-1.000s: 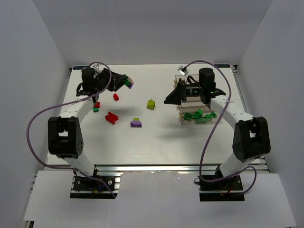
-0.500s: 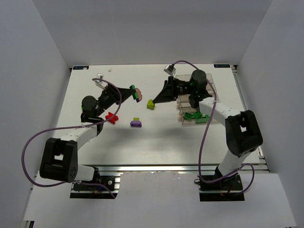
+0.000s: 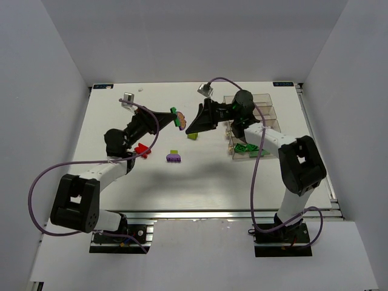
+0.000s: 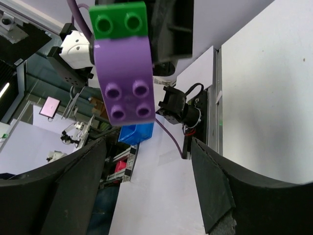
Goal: Sort the legos into containers by color
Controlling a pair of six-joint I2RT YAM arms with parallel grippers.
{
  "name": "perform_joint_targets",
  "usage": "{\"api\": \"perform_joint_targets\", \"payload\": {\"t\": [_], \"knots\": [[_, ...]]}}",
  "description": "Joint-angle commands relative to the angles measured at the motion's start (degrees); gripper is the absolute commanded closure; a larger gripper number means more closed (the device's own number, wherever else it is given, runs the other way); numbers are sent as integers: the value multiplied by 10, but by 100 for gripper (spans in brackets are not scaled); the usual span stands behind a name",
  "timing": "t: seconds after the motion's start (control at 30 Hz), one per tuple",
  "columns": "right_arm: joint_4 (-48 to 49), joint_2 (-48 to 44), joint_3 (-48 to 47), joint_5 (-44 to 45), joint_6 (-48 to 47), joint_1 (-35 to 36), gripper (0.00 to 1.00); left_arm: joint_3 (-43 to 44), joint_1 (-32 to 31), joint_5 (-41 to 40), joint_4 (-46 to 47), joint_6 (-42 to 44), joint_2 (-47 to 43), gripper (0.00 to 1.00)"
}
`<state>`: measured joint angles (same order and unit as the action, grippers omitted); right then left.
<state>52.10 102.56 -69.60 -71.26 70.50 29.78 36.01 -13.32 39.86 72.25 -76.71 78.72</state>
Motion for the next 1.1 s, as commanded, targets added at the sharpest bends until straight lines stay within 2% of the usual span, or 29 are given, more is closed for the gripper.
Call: {"api": "perform_joint_targets", "payload": {"t": [0.0,0.37,0.47,0.67,0.7,0.77,0.87,1.07], "knots": [[37,12,-45,1,7,7,25,7,-4,6,25,-11,4,92],[21,40,-102,7,8,17,29,6,-9,7,31,-13,24,92],[7,42,-103,11,-2,21,37,9,-11,7,33,-14,31,92],[-10,46,-100,7,-11,22,60,17,-10,13,46,-23,49,92],[-14,46,-100,9,-12,22,71,17,-11,14,54,-25,52,92],[-17,46,-96,16,-13,19,86,20,-10,15,68,-34,57,92],[-9,41,-88,20,-12,10,100,24,-10,19,84,-42,63,93],[34,38,-70,18,15,-32,100,26,-10,31,85,-45,64,94]]}}
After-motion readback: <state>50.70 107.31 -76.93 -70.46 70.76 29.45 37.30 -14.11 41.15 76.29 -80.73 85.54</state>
